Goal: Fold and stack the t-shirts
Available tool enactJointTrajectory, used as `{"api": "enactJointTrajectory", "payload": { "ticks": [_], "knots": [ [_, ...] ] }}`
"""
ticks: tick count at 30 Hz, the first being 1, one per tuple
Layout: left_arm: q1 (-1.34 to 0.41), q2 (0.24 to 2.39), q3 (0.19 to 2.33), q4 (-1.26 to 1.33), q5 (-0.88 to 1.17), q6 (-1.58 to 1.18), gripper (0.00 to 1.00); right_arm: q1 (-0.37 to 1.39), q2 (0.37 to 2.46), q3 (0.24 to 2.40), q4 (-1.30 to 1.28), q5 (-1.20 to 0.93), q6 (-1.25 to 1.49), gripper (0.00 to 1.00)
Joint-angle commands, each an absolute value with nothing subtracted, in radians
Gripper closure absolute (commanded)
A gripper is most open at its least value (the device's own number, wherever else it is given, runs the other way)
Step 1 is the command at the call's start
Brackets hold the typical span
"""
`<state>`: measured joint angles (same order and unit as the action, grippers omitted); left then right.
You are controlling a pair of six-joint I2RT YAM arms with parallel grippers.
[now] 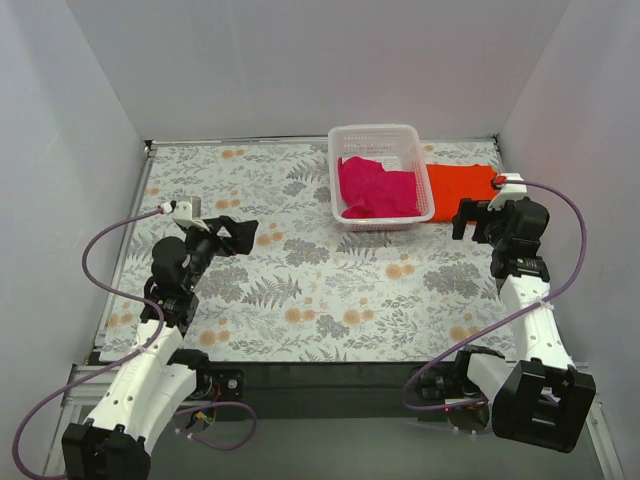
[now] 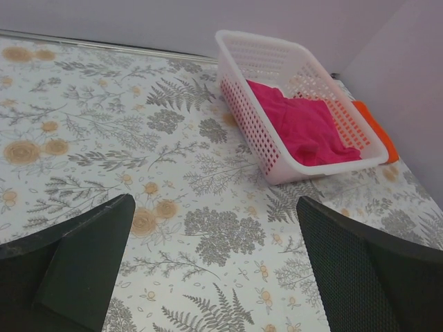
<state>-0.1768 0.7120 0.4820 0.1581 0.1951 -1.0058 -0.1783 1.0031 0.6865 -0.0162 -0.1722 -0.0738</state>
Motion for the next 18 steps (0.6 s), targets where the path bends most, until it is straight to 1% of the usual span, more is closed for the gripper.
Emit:
{"api": "enactJointTrajectory", "payload": {
  "ticks": [1,2,3,6,8,9,11,13,14,15,16,17,18],
  "knots": [
    [-0.181,0.738,0.525,0.186,0.271,-1.066,0.02,-0.179,0.977,0.733,0.002,-0.332,-0.133,0.02],
    [-0.181,0.768,0.535,0.184,0.311,-1.083,0.02,-0.178,0.977,0.741,-0.032,-0.412,-0.237,0.02],
    [-0.179,0.788,0.569,0.178,0.33,-1.113,0.02,-0.178,0.98,0.752,-0.064,-0.592,-0.306,0.02],
    [-0.179,0.902,0.639,0.137,0.417,-1.163,0.02,-0.178,0.992,0.769,-0.164,-0.783,-0.46,0.02],
    [-0.181,0.969,0.722,0.118,0.468,-1.21,0.02,-0.178,0.986,0.747,-0.182,-0.816,-0.498,0.02],
    [-0.184,1.053,0.748,0.115,0.538,-1.23,0.03,-0.178,0.98,0.738,-0.18,-0.816,-0.499,0.02],
    [-0.204,1.141,0.846,0.1,0.572,-1.262,0.03,-0.183,0.982,0.727,-0.176,-0.804,-0.489,0.02],
    [-0.27,1.265,0.934,0.062,0.549,-1.237,0.03,-0.19,0.992,0.727,-0.173,-0.778,-0.474,0.02],
    [-0.299,1.305,1.03,0.036,0.531,-1.224,0.04,-0.192,0.996,0.726,-0.173,-0.776,-0.469,0.02],
    [-0.349,1.343,1.078,-0.013,0.514,-1.217,0.05,-0.196,1.003,0.724,-0.169,-0.779,-0.465,0.02],
    [-0.394,1.432,1.18,-0.067,0.482,-1.203,0.07,-0.201,1.011,0.723,-0.167,-0.779,-0.454,0.02],
    [-0.414,1.525,1.228,-0.089,0.459,-1.198,0.1,-0.201,1.012,0.723,-0.167,-0.779,-0.44,0.02],
    [-0.448,1.572,1.333,-0.131,0.445,-1.183,0.12,-0.206,1.014,0.721,-0.166,-0.782,-0.436,0.02]
  ]
}}
